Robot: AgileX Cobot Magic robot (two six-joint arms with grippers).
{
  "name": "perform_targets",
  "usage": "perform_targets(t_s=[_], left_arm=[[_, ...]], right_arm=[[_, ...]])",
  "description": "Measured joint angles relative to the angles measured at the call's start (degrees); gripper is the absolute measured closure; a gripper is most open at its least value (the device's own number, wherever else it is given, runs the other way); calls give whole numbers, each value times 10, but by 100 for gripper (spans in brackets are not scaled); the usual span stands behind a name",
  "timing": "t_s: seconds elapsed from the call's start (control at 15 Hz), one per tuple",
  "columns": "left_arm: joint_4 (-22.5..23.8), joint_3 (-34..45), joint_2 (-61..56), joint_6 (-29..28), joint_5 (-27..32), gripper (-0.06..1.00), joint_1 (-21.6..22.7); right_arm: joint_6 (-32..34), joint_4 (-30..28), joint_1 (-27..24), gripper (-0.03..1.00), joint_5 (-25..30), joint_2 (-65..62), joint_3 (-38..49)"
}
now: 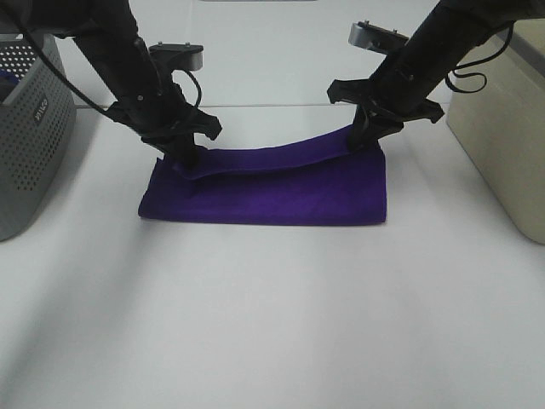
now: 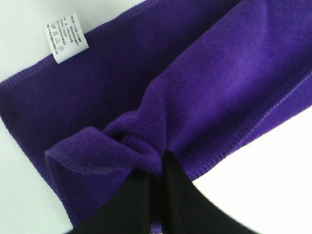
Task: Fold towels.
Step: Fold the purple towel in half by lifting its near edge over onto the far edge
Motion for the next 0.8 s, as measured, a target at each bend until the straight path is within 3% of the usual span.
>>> perform_targets(t_s=[0.2, 0.6, 0.8], left_arm=[[11, -38, 45, 0, 10, 94, 0], [38, -40, 48, 0, -6, 92, 0], [87, -40, 48, -8, -7, 69, 0]], right_arm=[[8, -9, 0, 94, -13, 40, -19], [9, -9, 0, 93, -20, 53, -32], [9, -9, 0, 73, -19, 53, -32]])
